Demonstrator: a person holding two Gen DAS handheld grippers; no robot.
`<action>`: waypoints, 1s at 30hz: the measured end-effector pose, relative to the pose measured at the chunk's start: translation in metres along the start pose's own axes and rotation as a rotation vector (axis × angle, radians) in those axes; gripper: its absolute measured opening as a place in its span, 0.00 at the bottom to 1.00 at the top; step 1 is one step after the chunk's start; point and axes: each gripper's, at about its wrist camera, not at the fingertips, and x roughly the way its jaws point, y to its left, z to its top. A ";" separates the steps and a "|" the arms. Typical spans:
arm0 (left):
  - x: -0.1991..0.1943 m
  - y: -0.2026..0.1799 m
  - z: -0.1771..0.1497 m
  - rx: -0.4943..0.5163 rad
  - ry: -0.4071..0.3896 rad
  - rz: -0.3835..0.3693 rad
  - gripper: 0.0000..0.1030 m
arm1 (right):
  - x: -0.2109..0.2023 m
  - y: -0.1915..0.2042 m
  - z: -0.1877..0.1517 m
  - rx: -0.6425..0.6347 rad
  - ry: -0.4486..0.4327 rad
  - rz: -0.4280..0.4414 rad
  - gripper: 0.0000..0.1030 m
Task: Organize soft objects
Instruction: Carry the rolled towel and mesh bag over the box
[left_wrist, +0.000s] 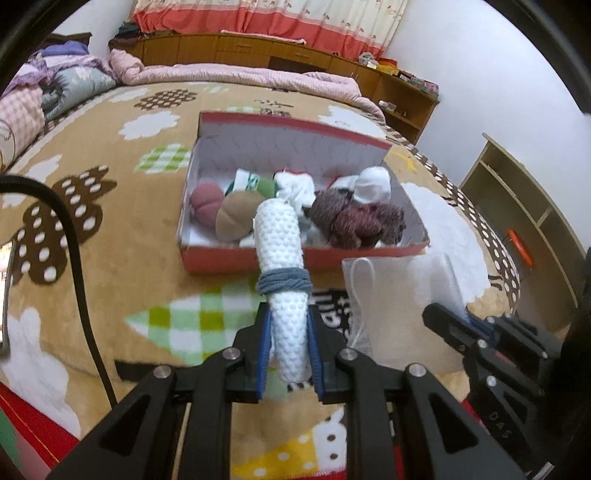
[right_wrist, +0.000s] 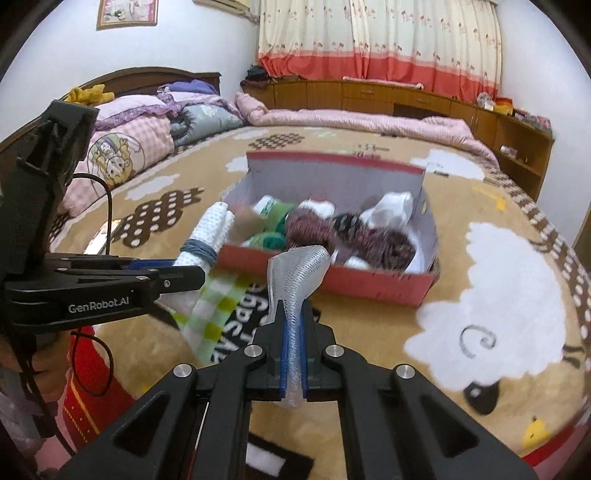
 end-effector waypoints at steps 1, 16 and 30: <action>-0.001 -0.002 0.004 0.005 -0.007 -0.003 0.18 | -0.003 -0.002 0.005 -0.004 -0.012 -0.010 0.05; 0.004 -0.007 0.070 0.044 -0.082 0.032 0.19 | 0.004 -0.021 0.076 -0.064 -0.118 -0.098 0.05; 0.043 -0.009 0.105 0.042 -0.058 0.023 0.19 | 0.046 -0.036 0.105 -0.046 -0.121 -0.099 0.05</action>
